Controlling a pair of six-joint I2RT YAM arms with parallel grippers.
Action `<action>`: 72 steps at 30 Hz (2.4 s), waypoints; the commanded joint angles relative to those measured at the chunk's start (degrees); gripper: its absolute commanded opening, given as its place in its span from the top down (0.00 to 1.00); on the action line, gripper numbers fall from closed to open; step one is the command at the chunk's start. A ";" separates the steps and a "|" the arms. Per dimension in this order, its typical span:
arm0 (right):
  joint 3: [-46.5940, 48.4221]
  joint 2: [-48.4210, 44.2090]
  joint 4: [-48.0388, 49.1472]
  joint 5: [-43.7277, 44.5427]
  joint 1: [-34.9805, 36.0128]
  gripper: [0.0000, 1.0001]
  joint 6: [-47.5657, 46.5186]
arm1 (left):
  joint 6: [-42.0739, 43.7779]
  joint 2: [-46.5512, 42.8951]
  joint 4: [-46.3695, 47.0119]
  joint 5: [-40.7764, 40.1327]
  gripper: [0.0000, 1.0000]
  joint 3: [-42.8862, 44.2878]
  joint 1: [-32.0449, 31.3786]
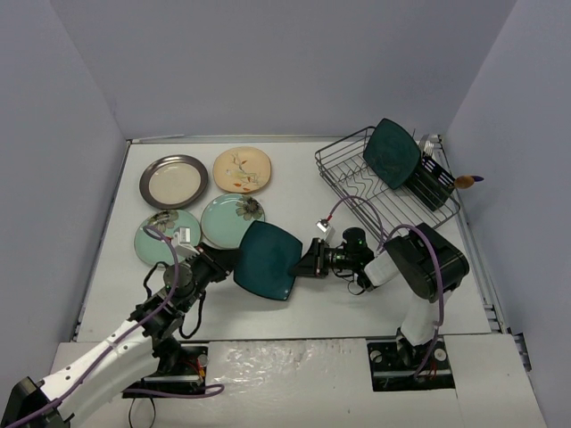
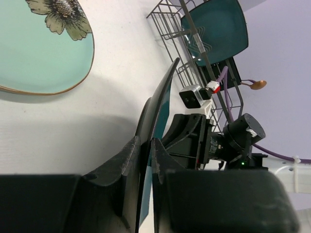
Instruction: Load the plates into the dish rack
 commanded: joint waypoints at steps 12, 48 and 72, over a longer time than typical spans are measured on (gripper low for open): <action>-0.91 -14.28 22.58 2.26 -0.12 1.00 -2.16 | -1.11 7.06 7.12 2.73 1.00 -2.03 -0.37; 0.34 -14.73 25.60 6.97 -1.36 1.00 7.03 | -1.10 6.65 5.38 -0.56 0.17 -7.21 -0.28; 2.43 -19.20 26.54 0.51 -1.44 1.00 9.79 | -3.04 9.87 18.37 18.99 0.36 -4.31 7.02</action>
